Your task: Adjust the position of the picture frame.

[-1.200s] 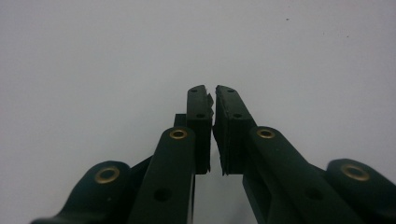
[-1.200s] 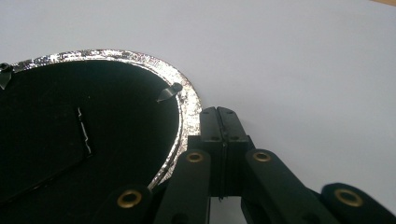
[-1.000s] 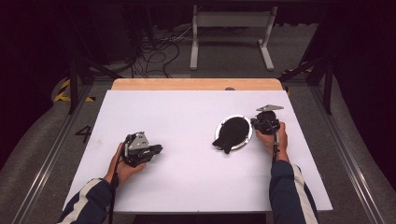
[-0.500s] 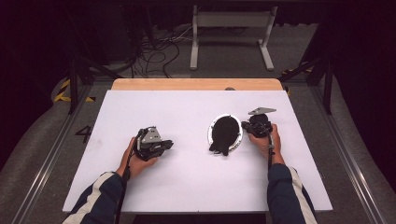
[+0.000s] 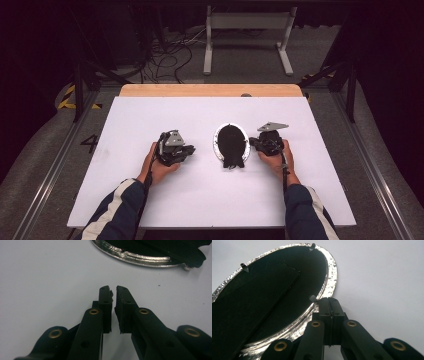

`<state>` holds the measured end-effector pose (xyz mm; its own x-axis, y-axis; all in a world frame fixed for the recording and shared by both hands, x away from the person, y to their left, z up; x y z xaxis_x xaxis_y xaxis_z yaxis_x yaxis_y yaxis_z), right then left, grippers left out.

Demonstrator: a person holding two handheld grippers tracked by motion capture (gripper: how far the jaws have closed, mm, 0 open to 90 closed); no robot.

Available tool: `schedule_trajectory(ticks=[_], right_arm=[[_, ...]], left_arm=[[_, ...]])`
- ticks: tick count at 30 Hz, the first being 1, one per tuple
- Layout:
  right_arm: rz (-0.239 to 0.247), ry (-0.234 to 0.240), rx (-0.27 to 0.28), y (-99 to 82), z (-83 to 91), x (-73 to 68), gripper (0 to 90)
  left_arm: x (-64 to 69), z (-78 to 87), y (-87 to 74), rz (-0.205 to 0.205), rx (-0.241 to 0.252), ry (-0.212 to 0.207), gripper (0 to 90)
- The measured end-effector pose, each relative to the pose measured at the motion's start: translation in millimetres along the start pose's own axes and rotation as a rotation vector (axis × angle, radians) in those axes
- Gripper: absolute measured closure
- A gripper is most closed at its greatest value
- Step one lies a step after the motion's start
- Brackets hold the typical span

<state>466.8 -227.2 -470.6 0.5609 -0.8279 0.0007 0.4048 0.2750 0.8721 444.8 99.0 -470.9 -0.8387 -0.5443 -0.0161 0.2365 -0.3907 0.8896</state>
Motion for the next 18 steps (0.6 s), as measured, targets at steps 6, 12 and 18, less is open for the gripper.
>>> schedule_trajectory(ticks=[6,12,18], right_arm=[[-0.001,0.032,0.011,-4.9,5.4,-18.5,90.0],[0.022,0.068,-0.007,-8.8,14.5,-38.1,90.0],[0.044,0.113,0.007,-18.2,27.6,-56.0,90.0]], left_arm=[[7.1,-8.8,1.9,0.001,-0.022,-0.007,81.9],[12.0,-8.8,4.5,-0.012,-0.029,-0.01,82.0],[16.7,-10.1,4.5,-0.001,-0.035,-0.023,82.4]])
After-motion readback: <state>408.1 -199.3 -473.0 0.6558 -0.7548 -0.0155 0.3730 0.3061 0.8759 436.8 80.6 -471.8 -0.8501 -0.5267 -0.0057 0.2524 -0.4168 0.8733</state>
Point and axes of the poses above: each handheld gripper's, and its own axes: z roughly backward along the jaws, y roughly out of its top, x roughly to its right, the point moved 2 cm from there along -z, roughly forward along the jaws, and after that the axes turned 12 degrees about x, right-handed, at the moved point
